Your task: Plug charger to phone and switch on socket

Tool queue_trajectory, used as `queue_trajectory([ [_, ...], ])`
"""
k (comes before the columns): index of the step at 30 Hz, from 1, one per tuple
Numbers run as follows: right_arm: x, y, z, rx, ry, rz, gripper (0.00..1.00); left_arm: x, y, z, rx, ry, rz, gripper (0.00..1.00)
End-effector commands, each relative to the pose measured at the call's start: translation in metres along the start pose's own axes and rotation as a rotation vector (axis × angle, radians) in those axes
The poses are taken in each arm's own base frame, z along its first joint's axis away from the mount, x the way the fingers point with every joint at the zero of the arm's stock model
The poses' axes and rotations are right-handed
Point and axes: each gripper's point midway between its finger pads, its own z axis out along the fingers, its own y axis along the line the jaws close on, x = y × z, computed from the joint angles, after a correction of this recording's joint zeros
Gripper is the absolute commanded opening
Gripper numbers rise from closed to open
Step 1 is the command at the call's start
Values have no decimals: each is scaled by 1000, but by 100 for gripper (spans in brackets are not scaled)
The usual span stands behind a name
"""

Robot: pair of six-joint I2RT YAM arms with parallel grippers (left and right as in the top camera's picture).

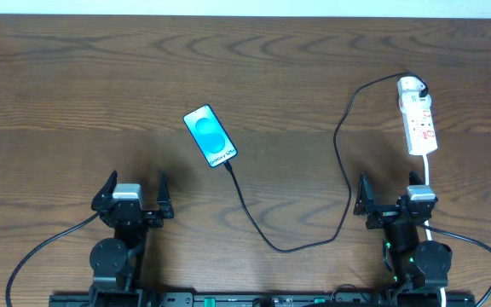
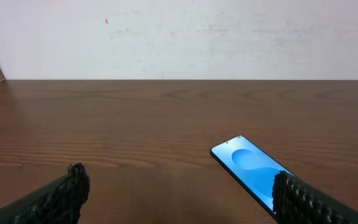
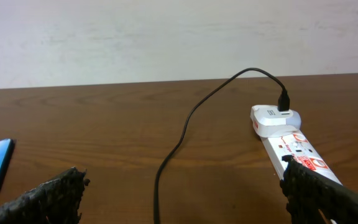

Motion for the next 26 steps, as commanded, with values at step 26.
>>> queue_trajectory([
  [26,0,-1,0,7,-1,-5,99,17,5,0,-28,55,17,95],
])
